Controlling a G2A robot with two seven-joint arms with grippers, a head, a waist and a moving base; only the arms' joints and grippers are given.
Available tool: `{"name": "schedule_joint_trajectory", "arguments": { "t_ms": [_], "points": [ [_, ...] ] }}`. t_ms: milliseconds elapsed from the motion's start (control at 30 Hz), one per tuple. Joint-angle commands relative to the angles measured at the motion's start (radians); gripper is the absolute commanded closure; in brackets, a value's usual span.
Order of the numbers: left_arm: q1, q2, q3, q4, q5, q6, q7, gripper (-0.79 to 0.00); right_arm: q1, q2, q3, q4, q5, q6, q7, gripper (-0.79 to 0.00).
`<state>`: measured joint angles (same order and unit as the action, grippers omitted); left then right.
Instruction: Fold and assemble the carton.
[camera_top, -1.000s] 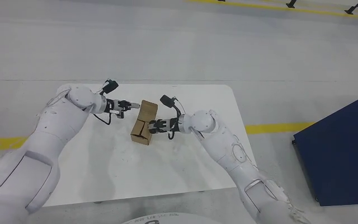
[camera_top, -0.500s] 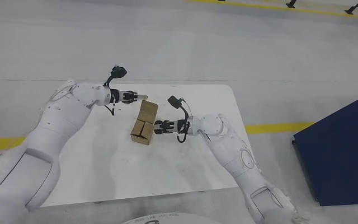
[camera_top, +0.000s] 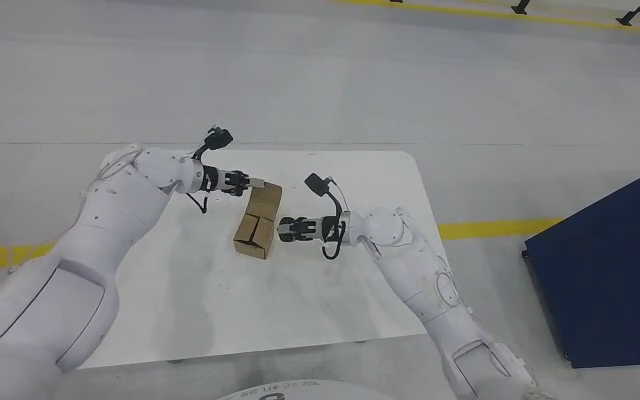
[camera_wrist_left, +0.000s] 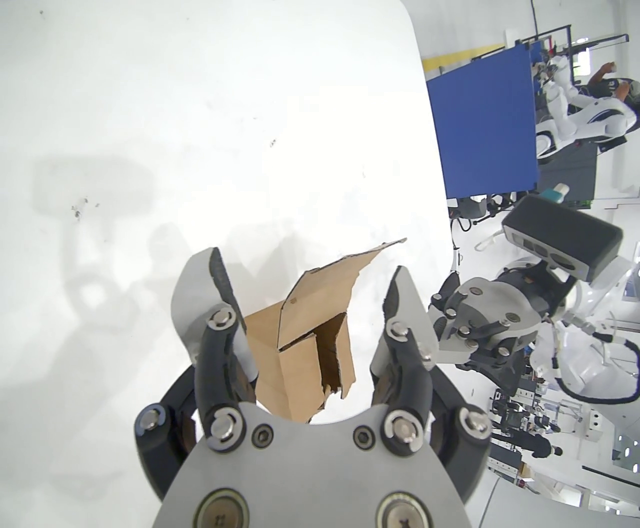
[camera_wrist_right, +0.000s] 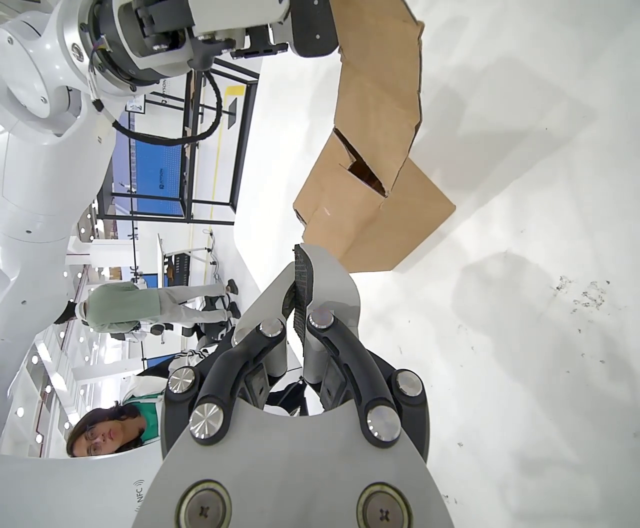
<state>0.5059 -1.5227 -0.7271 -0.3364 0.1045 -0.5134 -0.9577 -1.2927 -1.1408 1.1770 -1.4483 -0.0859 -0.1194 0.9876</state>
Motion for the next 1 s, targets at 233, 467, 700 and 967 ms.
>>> {"name": "schedule_joint_trajectory", "arguments": {
  "t_ms": [233,467,700,967],
  "points": [
    [0.001,-0.018,0.056,0.021,0.151,-0.001,0.126,-0.499,-0.010,0.006,-0.001,-0.012,0.001,-0.005,-0.006,0.000],
    [0.009,-0.032,0.039,0.031,0.075,-0.095,0.010,-0.536,-0.023,0.012,0.003,-0.024,0.002,-0.012,-0.011,0.000],
    [0.007,-0.039,0.048,0.047,0.076,-0.114,-0.094,-0.446,-0.029,0.018,0.005,-0.032,0.005,-0.012,-0.011,0.000],
    [0.004,-0.045,0.049,0.058,0.088,-0.120,-0.069,-0.320,-0.032,0.022,0.000,-0.039,0.004,-0.011,-0.017,0.000]
  ]
}}
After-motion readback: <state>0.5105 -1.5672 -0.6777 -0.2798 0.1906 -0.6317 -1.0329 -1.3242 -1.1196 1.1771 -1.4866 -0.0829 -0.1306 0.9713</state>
